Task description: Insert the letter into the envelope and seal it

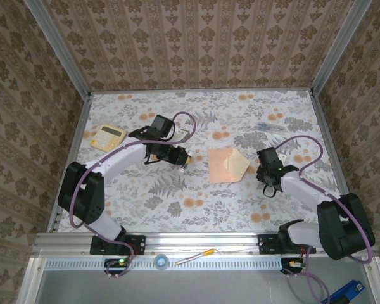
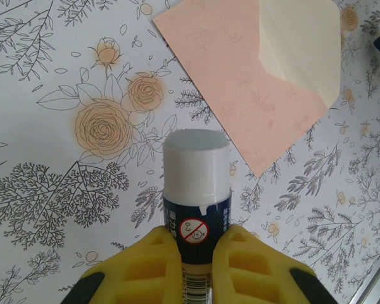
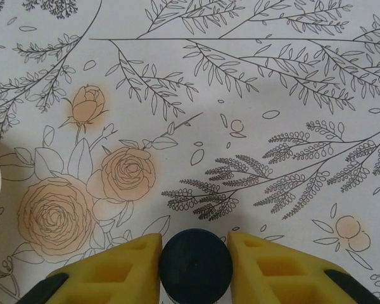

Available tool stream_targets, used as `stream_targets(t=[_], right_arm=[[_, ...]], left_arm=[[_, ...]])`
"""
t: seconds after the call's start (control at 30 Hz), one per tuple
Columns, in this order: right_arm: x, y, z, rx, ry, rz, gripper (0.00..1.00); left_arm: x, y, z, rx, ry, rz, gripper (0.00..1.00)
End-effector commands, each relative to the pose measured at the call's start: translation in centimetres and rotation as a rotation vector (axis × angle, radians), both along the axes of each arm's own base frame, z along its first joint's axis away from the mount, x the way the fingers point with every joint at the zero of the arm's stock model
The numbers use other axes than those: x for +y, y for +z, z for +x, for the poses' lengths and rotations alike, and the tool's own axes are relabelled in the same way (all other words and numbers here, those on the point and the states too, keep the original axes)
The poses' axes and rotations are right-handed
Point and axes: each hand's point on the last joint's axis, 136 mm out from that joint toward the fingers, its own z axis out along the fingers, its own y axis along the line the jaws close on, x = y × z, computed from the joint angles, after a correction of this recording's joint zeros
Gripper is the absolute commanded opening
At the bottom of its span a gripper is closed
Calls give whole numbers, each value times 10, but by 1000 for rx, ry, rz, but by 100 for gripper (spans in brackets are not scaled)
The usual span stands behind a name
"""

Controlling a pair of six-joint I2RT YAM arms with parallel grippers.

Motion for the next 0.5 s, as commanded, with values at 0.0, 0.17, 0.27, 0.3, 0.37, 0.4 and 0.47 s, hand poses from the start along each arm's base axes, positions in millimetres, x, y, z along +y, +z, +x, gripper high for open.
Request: stream_targets(t=[0.0, 0.17, 0.27, 0.3, 0.37, 0.4, 0.47], right_arm=[[-8, -2, 0, -21, -44, -35, 34], [-7, -6, 1, -9, -41, -38, 35], [-7, -5, 2, -12, -40, -37, 37], [-6, -4, 3, -14, -37, -35, 36], [-6, -4, 3, -15, -38, -35, 37], [-7, -4, 2, -15, -38, -36, 37], [-6, -1, 3, -23, -35, -36, 38]], left_arm=[[3, -1, 3, 6, 24, 0, 8], [3, -4, 2, 11, 23, 3, 8], [4, -3, 2, 11, 24, 2, 8], [4, -3, 2, 9, 25, 1, 8], [4, -2, 2, 7, 25, 0, 8], [5, -2, 2, 8, 27, 1, 8], [4, -1, 2, 5, 27, -2, 8]])
